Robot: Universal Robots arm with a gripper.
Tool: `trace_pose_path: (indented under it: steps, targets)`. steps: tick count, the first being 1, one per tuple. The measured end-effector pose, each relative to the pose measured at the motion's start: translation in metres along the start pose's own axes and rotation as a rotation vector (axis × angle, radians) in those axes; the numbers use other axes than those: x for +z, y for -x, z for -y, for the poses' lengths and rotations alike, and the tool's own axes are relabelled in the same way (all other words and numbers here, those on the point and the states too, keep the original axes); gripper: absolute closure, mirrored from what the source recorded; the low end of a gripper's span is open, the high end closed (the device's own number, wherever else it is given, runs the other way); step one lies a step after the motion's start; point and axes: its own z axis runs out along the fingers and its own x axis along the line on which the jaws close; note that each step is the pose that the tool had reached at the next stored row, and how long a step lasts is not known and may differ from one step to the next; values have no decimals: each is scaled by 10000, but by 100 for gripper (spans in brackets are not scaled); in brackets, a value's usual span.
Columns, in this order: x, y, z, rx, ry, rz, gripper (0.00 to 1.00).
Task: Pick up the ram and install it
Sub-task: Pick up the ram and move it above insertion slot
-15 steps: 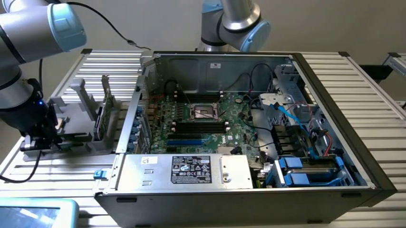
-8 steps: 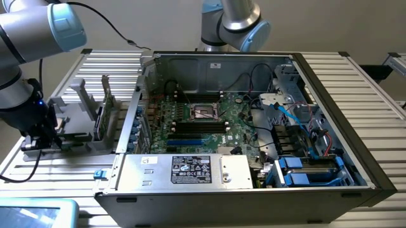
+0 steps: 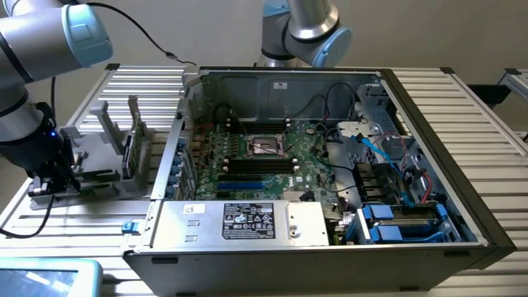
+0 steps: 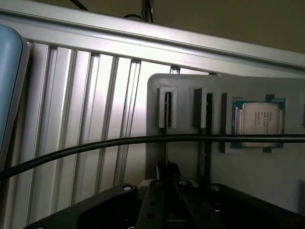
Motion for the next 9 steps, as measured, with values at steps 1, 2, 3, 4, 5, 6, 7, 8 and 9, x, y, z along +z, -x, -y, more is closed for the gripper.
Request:
trace_pose_path:
  steps: [1, 2, 3, 4, 5, 6, 7, 8, 9]
  targets:
    - [0, 0, 0, 0, -1, 0, 89]
    - [1, 0, 0, 0, -1, 0, 89]
    - [1, 0, 0, 0, -1, 0, 89]
    - [1, 0, 0, 0, -1, 0, 89]
    - [1, 0, 0, 0, -2, 0, 89]
    - [1, 0, 0, 0, -1, 0, 89]
    - [1, 0, 0, 0, -1, 0, 89]
    - [1, 0, 0, -1, -1, 0, 89]
    - [1, 0, 0, 0, -1, 0, 89]
